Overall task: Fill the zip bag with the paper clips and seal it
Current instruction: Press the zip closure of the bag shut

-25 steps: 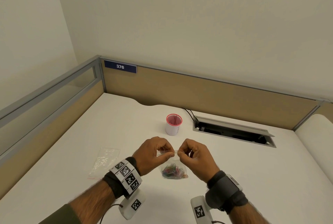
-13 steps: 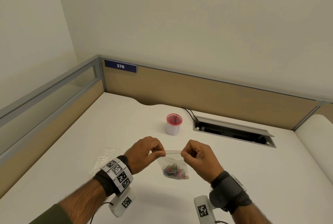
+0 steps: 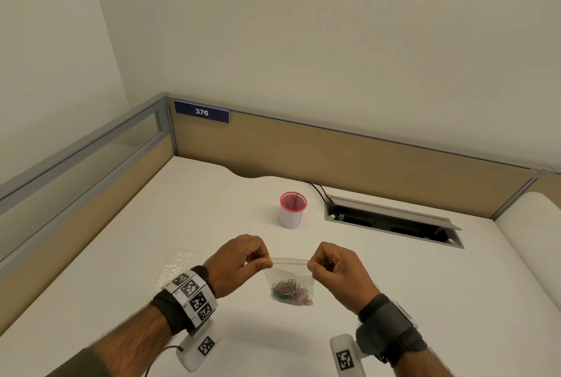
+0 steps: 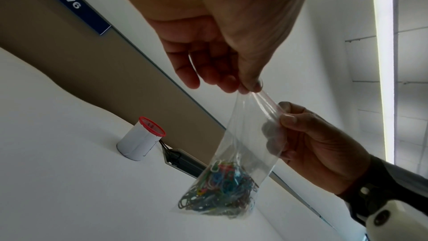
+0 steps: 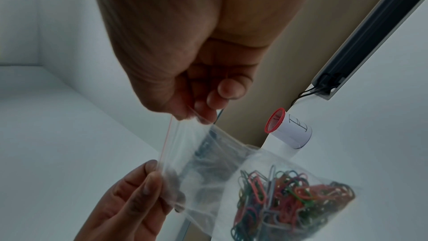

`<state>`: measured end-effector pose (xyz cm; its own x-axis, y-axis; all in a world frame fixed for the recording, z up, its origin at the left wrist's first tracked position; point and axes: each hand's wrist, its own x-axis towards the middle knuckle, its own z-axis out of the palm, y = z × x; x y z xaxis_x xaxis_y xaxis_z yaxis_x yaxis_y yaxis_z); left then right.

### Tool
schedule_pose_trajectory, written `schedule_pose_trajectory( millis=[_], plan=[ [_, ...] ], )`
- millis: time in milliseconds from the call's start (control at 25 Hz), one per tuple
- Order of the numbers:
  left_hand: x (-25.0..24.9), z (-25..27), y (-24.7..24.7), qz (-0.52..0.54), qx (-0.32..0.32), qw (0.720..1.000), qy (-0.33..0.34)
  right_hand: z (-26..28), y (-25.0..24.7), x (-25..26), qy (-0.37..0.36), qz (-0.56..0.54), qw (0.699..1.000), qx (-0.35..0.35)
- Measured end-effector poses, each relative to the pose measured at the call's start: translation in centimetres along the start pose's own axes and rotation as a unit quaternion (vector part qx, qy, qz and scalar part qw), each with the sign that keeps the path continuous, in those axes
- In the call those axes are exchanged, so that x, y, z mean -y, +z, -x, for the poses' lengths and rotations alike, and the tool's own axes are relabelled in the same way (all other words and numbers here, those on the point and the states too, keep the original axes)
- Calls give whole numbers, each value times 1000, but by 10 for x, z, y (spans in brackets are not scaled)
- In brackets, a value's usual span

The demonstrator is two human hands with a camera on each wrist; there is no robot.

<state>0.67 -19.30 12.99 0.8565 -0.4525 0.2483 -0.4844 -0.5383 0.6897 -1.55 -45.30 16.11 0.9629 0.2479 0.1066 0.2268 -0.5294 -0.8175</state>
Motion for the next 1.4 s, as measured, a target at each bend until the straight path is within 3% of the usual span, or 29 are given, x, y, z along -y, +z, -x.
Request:
schedule_pose_trajectory(
  millis=[240, 440, 840, 1080, 1280, 1400],
  plan=[
    [-17, -2, 3, 173, -10, 982, -72, -2, 3, -7, 7, 0, 1000, -1],
    [-25, -6, 2, 230, -32, 967, -108, -3, 4, -2, 15, -87, 996, -15],
    [-25, -5, 1, 189, -27, 976, -101, -11, 10, 5, -58, 22, 997, -41],
    [-20, -4, 16, 76, -41, 994, -60, -12, 10, 6, -65, 39, 997, -26],
    [-18, -14, 18, 117, -45, 992, -26, -10, 4, -1, -50, 40, 998, -17],
    [-15, -15, 19, 135, -50, 989, -44, -8, 5, -5, -37, 42, 998, -9]
  ],
)
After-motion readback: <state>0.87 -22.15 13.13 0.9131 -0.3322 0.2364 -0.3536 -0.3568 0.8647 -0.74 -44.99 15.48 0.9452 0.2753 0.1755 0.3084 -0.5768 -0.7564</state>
